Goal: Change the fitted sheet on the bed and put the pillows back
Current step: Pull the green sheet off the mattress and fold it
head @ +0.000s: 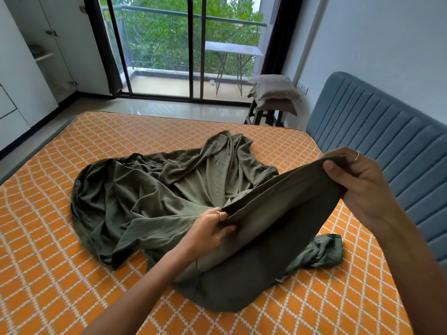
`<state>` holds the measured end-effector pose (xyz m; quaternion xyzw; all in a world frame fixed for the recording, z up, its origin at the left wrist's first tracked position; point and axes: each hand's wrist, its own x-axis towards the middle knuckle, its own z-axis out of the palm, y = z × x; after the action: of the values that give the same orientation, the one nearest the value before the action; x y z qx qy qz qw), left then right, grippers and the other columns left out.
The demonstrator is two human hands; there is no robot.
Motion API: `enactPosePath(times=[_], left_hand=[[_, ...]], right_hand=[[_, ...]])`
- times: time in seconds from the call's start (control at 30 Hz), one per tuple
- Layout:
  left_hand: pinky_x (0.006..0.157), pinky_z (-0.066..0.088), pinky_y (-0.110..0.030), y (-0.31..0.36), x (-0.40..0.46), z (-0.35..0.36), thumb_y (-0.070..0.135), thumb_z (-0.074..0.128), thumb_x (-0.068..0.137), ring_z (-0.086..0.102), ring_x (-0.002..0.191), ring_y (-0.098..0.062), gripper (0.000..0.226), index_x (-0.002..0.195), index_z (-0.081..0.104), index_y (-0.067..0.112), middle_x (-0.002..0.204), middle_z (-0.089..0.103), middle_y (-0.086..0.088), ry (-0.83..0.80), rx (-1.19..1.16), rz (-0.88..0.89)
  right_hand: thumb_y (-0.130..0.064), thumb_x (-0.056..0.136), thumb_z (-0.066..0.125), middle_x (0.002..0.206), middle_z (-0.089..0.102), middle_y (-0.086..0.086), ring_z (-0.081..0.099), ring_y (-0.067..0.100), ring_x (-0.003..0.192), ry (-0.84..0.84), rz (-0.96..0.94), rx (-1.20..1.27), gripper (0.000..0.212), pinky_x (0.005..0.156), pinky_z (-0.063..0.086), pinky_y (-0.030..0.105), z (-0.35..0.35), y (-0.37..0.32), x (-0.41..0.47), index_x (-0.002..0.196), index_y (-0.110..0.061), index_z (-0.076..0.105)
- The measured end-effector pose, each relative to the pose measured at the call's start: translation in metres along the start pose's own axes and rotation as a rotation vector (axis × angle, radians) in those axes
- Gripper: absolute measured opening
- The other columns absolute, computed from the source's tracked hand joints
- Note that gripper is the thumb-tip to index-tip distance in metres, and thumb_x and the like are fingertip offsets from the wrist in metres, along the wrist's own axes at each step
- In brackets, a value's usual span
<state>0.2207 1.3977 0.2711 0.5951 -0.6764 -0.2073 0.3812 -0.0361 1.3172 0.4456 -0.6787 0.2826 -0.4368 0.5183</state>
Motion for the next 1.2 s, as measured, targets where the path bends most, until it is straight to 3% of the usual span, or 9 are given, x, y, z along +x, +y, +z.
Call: enactPosePath(times=[0.2, 0.3, 0.4, 0.47, 0.57, 0.67, 0.83, 1.0, 1.2], left_hand=[[0.093, 0.041, -0.037, -0.023, -0.017, 0.01, 0.036, 0.049, 0.095, 0.047, 0.119, -0.02, 0.028, 0.109, 0.063, 0.016, 0.121, 0.053, 0.0, -0.145, 0.515, -0.27], [0.091, 0.035, -0.038, -0.023, -0.027, 0.009, 0.027, 0.047, 0.096, 0.047, 0.117, -0.02, 0.023, 0.109, 0.063, 0.018, 0.12, 0.053, 0.0, -0.053, 0.648, -0.303], [0.07, 0.043, -0.039, -0.029, -0.03, 0.007, 0.006, 0.058, 0.083, 0.057, 0.092, -0.029, 0.01, 0.087, 0.066, 0.01, 0.099, 0.055, -0.006, 0.171, 0.602, -0.28], [0.063, 0.044, -0.038, -0.04, -0.026, 0.007, -0.002, 0.059, 0.076, 0.055, 0.09, -0.032, 0.012, 0.078, 0.066, 0.008, 0.103, 0.054, -0.009, 0.292, 0.605, -0.26], [0.084, 0.048, -0.042, -0.055, -0.012, 0.004, 0.0, 0.057, 0.075, 0.051, 0.113, -0.034, 0.013, 0.077, 0.068, 0.006, 0.128, 0.055, -0.015, 0.181, 0.523, -0.238], [0.078, 0.048, -0.039, -0.06, 0.005, -0.006, 0.006, 0.049, 0.085, 0.063, 0.092, -0.032, 0.019, 0.081, 0.068, 0.001, 0.095, 0.068, -0.015, 0.026, 0.255, -0.282], [0.06, 0.043, -0.035, -0.052, 0.047, -0.094, 0.021, 0.054, 0.097, 0.054, 0.059, -0.015, 0.03, 0.072, 0.066, 0.008, 0.064, 0.061, -0.002, 0.092, -0.038, -0.328], [0.059, 0.029, -0.031, 0.04, 0.133, -0.232, 0.019, 0.054, 0.098, 0.041, 0.061, -0.011, 0.041, 0.065, 0.057, -0.006, 0.059, 0.047, -0.008, 0.274, 0.288, -0.061], [0.056, 0.021, -0.033, 0.197, 0.182, -0.346, 0.023, 0.05, 0.099, 0.04, 0.055, -0.018, 0.044, 0.065, 0.055, -0.004, 0.054, 0.042, -0.008, 0.58, 0.536, 0.269]], right_hand=[[-0.053, 0.057, 0.083, 0.081, 0.065, -0.006, 0.06, 0.006, 0.081, -0.005, -0.027, 0.036, 0.039, 0.07, 0.052, 0.016, -0.002, 0.001, 0.006, 0.081, -0.025, 0.071], [-0.049, 0.06, 0.081, 0.08, 0.066, -0.007, 0.06, 0.006, 0.081, 0.006, -0.038, 0.045, 0.035, 0.07, 0.051, 0.015, -0.006, 0.003, 0.008, 0.082, -0.024, 0.071], [-0.043, 0.064, 0.077, 0.081, 0.067, -0.007, 0.061, 0.006, 0.082, 0.017, -0.045, 0.048, 0.028, 0.072, 0.052, 0.015, -0.012, 0.004, 0.01, 0.083, -0.023, 0.071], [-0.039, 0.067, 0.074, 0.081, 0.066, -0.006, 0.06, 0.007, 0.082, 0.019, -0.046, 0.047, 0.025, 0.072, 0.052, 0.015, -0.013, 0.004, 0.011, 0.084, -0.022, 0.07], [-0.034, 0.067, 0.07, 0.079, 0.066, -0.007, 0.06, 0.005, 0.08, 0.024, -0.039, 0.041, 0.017, 0.07, 0.051, 0.015, -0.011, 0.002, 0.015, 0.08, -0.024, 0.071], [-0.035, 0.066, 0.069, 0.08, 0.065, -0.006, 0.059, 0.006, 0.082, 0.066, -0.025, 0.009, 0.018, 0.069, 0.052, 0.015, -0.013, 0.003, 0.026, 0.08, -0.024, 0.072], [-0.038, 0.064, 0.072, 0.072, 0.066, -0.008, 0.06, 0.004, 0.073, 0.265, -0.036, -0.012, 0.016, 0.068, 0.051, 0.015, -0.025, -0.004, 0.063, 0.074, -0.026, 0.073], [-0.015, 0.086, 0.067, 0.061, 0.066, -0.017, 0.058, -0.005, 0.059, 0.442, -0.238, -0.123, 0.02, 0.061, 0.047, 0.012, -0.044, -0.078, 0.148, 0.068, -0.024, 0.07], [-0.037, 0.087, 0.059, 0.068, 0.061, -0.019, 0.055, -0.007, 0.061, 0.597, -0.482, -0.14, 0.017, 0.061, 0.047, 0.014, -0.089, -0.241, 0.226, 0.073, -0.034, 0.068]])
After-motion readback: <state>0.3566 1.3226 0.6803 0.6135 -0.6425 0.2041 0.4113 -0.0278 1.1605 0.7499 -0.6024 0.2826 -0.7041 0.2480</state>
